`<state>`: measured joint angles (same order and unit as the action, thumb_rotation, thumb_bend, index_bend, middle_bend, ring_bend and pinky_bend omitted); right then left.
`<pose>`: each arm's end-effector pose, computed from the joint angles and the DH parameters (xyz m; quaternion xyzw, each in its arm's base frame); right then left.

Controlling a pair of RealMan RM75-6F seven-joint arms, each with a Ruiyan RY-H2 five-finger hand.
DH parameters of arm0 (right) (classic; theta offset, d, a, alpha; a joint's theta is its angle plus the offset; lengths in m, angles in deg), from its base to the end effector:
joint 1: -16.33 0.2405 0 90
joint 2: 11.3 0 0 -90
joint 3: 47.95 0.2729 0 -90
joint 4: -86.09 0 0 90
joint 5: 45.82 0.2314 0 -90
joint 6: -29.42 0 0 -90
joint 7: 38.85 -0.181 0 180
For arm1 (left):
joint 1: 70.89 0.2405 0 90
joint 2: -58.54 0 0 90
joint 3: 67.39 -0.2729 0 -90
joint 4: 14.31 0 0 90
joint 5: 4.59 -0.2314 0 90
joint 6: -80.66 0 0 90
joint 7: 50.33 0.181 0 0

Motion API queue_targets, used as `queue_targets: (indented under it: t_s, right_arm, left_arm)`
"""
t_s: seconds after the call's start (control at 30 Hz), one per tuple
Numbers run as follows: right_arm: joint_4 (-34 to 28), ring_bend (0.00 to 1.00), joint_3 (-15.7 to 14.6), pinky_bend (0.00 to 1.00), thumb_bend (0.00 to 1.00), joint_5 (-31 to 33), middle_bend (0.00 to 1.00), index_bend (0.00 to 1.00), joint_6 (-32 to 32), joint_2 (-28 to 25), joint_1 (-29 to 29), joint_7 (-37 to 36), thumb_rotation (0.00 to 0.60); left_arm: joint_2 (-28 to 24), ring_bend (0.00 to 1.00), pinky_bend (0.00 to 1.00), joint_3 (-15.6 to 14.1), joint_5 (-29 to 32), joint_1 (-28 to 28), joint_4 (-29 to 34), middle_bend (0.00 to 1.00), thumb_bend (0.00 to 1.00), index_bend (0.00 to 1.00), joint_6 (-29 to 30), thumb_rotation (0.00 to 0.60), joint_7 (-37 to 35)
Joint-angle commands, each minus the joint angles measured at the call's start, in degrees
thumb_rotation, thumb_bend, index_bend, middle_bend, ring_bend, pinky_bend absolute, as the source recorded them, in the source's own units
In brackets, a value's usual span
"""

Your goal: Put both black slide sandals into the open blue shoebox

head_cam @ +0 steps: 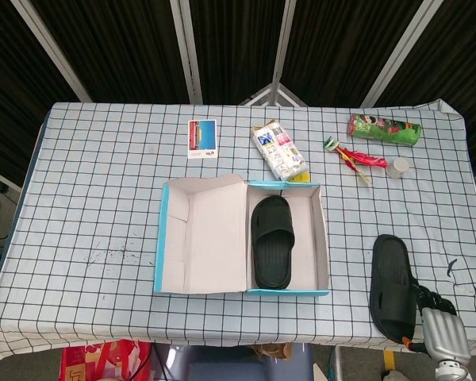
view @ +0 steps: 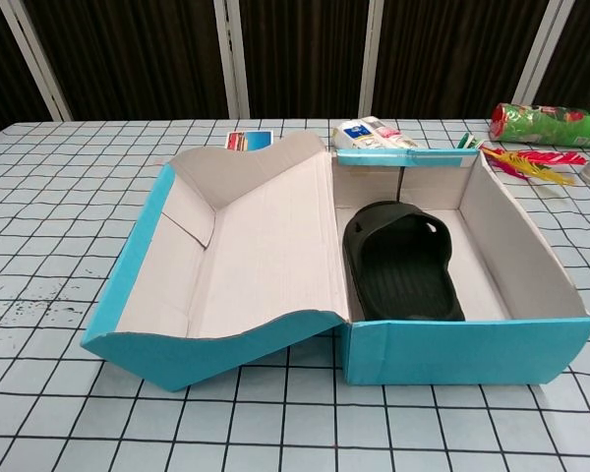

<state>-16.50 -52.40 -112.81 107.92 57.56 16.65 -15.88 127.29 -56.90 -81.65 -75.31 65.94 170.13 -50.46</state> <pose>-0.3663 -0.1434 0.0737 0.5802 -0.5155 0.1702 0.6072 -0.3785 0.2439 0.1939 -0.5088 -0.3240 -0.3865 0.6977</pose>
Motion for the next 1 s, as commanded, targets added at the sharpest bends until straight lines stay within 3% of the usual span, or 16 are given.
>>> queue_targets:
  t_s: [0.03, 0.7, 1.0]
  right_arm:
    - [1.2, 0.09, 0.5, 0.11, 0.19, 0.3, 0.09, 0.08, -0.4, 1.1, 0.2, 0.4, 0.6]
    - [6.0, 0.09, 3.1, 0.11, 0.19, -0.7, 0.09, 0.08, -1.3, 4.1, 1.1, -1.7, 0.6]
    - [5.0, 0.09, 2.8, 0.11, 0.18, -0.5, 0.09, 0.16, -2.6, 3.9, 1.6, -0.9, 0.6]
  left_arm:
    - [0.0, 0.0, 0.13, 0.0, 0.0, 0.1, 0.0, 0.0, 0.37, 0.05, 0.1, 0.6, 0.0]
    - [0.4, 0.0, 0.13, 0.3, 1.4, -0.1, 0.3, 0.0, 0.37, 0.05, -0.7, 0.6, 2.2]
    - [0.6, 0.0, 0.13, 0.3, 1.5, -0.3, 0.2, 0.0, 0.37, 0.06, -1.0, 0.6, 2.4]
